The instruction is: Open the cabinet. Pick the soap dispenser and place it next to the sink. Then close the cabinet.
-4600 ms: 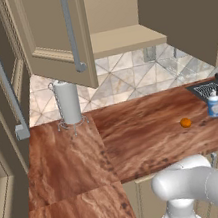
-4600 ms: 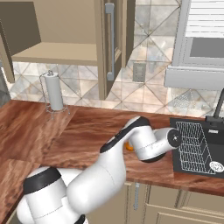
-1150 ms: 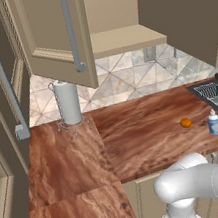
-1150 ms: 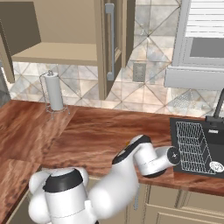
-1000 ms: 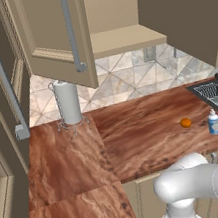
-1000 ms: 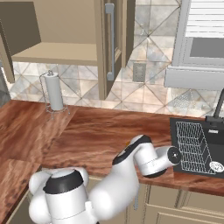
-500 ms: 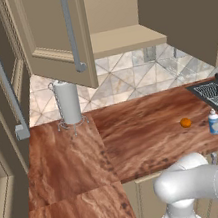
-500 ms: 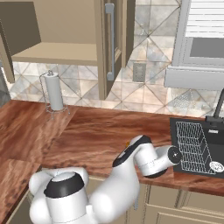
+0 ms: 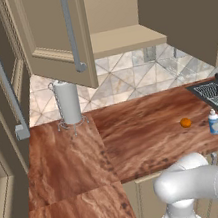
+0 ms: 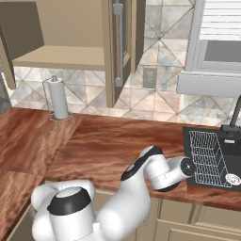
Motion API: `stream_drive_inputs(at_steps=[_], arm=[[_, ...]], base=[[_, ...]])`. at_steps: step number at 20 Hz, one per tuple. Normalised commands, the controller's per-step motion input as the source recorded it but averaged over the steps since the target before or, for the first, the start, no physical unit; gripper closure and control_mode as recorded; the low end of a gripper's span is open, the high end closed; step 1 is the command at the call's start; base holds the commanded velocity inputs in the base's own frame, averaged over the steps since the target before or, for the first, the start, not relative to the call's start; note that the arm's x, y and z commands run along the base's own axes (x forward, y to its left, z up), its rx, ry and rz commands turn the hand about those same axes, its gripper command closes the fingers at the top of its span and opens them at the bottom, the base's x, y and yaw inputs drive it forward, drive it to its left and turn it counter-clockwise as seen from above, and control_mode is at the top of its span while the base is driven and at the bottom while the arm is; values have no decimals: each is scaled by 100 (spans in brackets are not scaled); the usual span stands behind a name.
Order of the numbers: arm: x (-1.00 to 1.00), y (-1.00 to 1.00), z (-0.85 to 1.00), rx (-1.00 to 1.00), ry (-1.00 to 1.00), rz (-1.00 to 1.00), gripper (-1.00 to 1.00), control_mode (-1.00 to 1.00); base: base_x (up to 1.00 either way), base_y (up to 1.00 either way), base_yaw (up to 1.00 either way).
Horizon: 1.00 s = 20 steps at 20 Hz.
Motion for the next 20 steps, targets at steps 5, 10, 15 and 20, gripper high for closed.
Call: stream_drive_inputs(at_steps=[5, 10, 15, 20], arm=[[0, 0, 0, 0, 0, 0, -100, -100], [-3, -21, 0, 0, 0, 0, -100, -100], [-13, -43, 0, 0, 0, 0, -100, -100], [-13, -33, 0, 2, 0, 0, -100, -100]], base=[[0, 0, 0], [0, 0, 0], [0, 0, 0], [0, 0, 0]])
